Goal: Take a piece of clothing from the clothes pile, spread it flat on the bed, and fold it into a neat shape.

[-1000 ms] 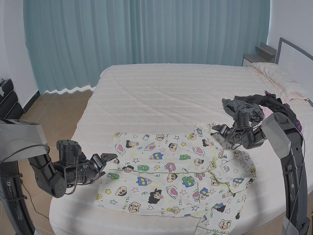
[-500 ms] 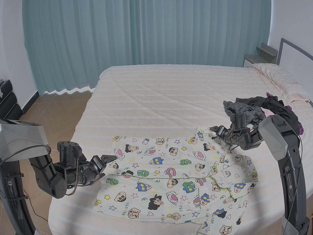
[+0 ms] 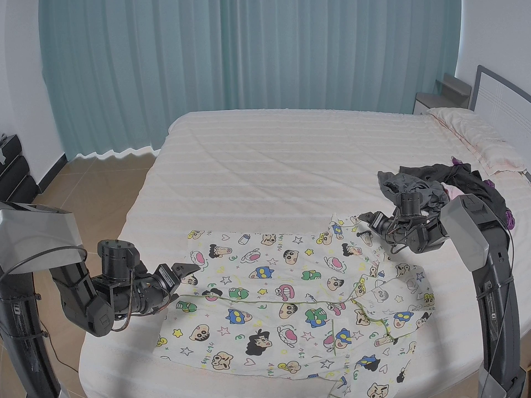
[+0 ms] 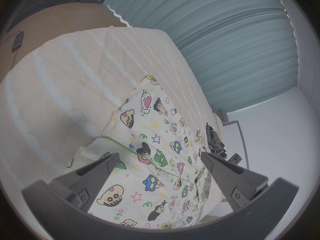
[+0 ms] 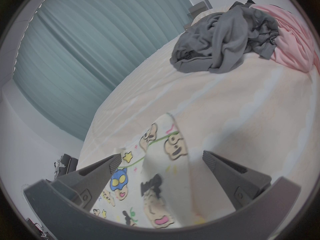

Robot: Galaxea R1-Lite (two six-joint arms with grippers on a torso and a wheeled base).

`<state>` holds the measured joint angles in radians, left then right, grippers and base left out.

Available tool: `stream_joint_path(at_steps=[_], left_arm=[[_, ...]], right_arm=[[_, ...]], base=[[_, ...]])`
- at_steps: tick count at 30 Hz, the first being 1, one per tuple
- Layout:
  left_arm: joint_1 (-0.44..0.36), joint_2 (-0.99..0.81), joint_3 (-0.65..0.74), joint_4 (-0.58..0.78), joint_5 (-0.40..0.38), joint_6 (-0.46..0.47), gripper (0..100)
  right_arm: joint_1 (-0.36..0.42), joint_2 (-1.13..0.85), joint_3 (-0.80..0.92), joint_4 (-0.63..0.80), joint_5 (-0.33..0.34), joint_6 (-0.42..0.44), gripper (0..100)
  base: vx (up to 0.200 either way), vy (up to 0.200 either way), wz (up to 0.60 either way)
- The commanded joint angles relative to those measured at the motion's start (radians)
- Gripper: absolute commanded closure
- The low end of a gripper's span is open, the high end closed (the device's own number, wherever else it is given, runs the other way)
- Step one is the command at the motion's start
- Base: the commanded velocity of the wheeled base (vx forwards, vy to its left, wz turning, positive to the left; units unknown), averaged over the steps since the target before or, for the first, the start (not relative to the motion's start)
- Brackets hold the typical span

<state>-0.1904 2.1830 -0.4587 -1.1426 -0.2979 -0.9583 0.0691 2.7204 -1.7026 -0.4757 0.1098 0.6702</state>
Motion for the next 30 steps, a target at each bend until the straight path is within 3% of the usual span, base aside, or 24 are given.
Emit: stream_joint_path(at_steps=[1,18,19,23,30], left_arm=[[0.000,0.004,0.000,0.000,0.000,0.000,0],[0.000,0.006,-0.001,0.000,0.000,0.000,0],[0.000,0.006,-0.001,0.000,0.000,0.000,0],[0.000,0.006,-0.001,0.000,0.000,0.001,0],[0.000,0.006,-0.001,0.000,0.000,0.000,0]], right_arm=[[-0.006,0.002,-0.006,0.000,0.001,0.000,0],[0.032,0.070,-0.058,0.003,0.001,0.002,0],[0.031,0.073,-0.075,0.025,0.001,0.025,100],[0.029,0.067,-0.098,0.043,0.001,0.075,100],[0.027,0.076,-0.132,0.052,-0.001,0.080,100]], base=[[0.000,0.000,0.00],[0.000,0.000,0.00],[0.000,0.000,0.00],[0.000,0.000,0.00],[0.000,0.000,0.00]])
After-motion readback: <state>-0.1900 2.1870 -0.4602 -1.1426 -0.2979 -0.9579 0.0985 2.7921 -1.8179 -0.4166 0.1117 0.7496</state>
